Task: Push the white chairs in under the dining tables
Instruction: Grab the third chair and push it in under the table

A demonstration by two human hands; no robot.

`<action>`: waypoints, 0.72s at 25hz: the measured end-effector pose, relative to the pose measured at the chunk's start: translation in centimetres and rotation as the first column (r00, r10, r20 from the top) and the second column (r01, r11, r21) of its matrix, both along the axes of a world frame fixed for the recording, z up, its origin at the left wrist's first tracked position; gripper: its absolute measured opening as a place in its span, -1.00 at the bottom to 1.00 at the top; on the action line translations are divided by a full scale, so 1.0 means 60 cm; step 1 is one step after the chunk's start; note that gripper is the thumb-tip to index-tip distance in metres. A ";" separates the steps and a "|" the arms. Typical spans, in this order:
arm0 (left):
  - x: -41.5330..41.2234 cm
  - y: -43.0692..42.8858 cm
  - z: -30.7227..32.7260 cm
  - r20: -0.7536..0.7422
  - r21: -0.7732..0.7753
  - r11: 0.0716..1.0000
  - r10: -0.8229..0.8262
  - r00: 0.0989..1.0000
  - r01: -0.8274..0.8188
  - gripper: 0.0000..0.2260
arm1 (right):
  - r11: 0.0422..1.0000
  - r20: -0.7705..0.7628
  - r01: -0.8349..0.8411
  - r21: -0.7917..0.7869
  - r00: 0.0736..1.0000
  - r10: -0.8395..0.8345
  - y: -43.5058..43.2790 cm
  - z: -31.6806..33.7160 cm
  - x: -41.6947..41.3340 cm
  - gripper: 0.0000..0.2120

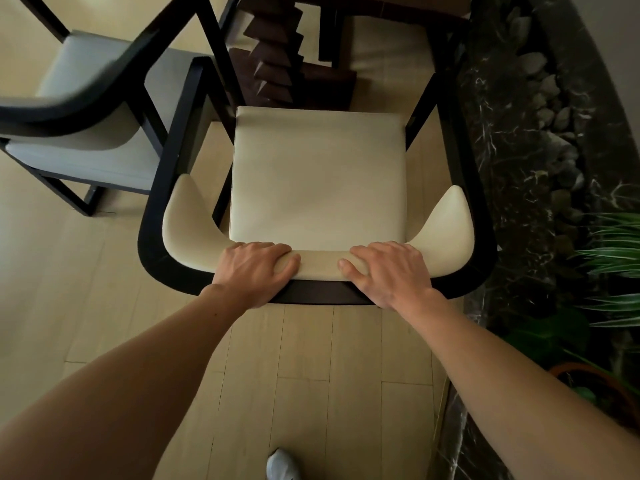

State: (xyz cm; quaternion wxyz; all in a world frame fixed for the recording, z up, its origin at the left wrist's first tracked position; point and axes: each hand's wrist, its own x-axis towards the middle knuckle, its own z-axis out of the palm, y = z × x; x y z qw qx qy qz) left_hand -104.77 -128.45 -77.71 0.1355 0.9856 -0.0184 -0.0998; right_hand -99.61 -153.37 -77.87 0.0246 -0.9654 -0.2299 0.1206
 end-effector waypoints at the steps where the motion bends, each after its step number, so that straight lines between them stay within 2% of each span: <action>1: 0.014 0.004 0.002 0.003 0.001 1.000 -0.007 1.000 0.007 -0.51 | 1.000 0.000 0.001 -0.002 1.000 -0.001 0.006 0.004 0.013 -0.25; 18: 0.193 0.061 -0.002 -0.005 0.029 0.999 -0.045 0.999 0.045 -0.45 | 0.999 -0.020 0.038 -0.018 0.999 -0.038 0.060 0.006 0.183 -0.26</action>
